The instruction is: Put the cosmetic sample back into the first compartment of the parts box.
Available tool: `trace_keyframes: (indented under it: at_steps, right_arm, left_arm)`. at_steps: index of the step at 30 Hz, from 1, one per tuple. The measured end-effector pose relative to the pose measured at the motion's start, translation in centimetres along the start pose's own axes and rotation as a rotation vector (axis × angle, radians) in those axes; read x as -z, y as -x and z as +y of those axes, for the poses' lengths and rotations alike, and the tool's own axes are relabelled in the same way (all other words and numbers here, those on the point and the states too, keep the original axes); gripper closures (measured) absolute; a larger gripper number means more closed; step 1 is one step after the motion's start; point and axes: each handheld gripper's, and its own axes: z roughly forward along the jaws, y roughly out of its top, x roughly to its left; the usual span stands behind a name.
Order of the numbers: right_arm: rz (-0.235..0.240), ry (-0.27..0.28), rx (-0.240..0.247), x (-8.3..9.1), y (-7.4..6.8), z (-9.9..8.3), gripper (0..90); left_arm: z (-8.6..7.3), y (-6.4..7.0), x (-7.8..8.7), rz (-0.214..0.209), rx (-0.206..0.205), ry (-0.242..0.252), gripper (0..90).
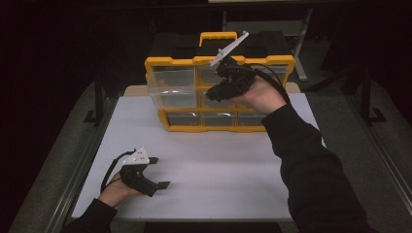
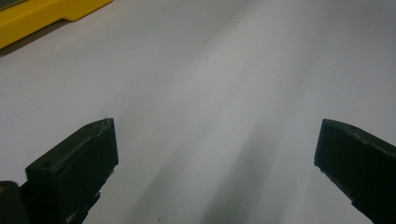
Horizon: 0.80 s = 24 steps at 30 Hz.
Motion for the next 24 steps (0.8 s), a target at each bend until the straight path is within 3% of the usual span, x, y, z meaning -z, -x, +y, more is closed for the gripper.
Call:
trace_keyframes:
  at_steps: [14, 24]
  right_arm:
    - [-0.028, 0.03, 0.012, 2.0, 0.4, 3.3, 79.3]
    - [-0.01, 0.055, 0.019, 1.8, 0.4, 5.5, 79.3]
  left_arm:
    - [0.0, 0.0, 0.0, -0.001, -0.003, 0.002, 0.0]
    - [0.0, 0.1, 0.0, -0.004, -0.003, 0.004, 0.0]
